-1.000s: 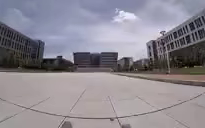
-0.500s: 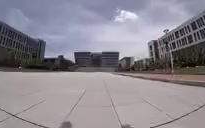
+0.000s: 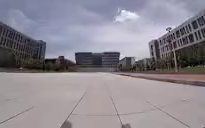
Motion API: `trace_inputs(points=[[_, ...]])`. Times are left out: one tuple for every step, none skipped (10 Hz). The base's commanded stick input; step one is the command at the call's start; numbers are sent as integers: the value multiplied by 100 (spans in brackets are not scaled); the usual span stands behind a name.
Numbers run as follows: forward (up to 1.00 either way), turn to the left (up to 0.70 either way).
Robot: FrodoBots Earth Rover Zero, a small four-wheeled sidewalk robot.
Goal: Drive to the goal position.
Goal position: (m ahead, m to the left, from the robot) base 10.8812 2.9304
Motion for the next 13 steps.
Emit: trace_inputs(points=[[70, 0], [70, 0], [70, 0], [70, 0], [70, 0], [70, 2], [70, 16], [70, 30], [70, 33], [70, 15], [70, 7], [70, 1], [70, 0]])
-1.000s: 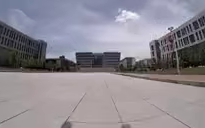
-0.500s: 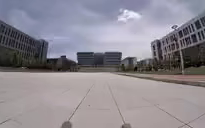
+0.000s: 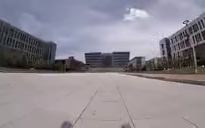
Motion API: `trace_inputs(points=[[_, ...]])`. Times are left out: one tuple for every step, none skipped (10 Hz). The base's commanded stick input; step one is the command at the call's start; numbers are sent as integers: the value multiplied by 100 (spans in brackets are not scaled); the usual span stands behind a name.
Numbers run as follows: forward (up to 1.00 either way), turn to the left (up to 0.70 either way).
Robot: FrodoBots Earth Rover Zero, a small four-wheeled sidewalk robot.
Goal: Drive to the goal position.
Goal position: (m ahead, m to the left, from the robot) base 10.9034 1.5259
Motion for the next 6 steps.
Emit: trace_inputs(points=[[70, 0], [70, 0], [70, 0], [70, 0], [70, 0], [70, 0]])
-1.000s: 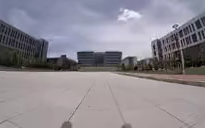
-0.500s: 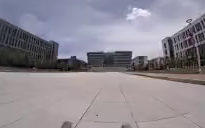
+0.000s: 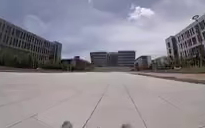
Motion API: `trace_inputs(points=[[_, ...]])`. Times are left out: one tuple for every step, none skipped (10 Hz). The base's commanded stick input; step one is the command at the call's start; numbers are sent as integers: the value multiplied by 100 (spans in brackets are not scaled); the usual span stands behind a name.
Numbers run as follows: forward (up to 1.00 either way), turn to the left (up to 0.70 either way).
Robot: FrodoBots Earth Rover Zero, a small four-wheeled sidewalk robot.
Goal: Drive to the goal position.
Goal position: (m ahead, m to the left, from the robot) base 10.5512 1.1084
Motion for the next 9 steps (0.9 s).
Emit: trace_inputs(points=[[70, 0], [70, 0], [70, 0], [70, 0], [70, 0], [70, 0], [70, 0], [70, 0], [70, 0]])
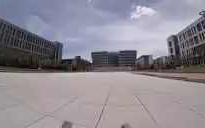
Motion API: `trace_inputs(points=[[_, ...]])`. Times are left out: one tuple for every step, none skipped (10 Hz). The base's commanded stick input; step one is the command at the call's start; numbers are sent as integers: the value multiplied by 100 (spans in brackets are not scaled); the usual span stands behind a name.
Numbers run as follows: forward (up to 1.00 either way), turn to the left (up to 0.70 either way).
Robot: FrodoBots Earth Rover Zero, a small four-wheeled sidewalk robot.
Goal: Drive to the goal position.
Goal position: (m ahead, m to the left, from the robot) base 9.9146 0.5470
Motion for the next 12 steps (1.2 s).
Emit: trace_inputs(points=[[70, 0], [70, -27], [70, -32], [70, -21], [70, 0], [70, 0], [70, 0], [70, 0], [70, 0], [70, 0], [70, 0], [70, 0]])
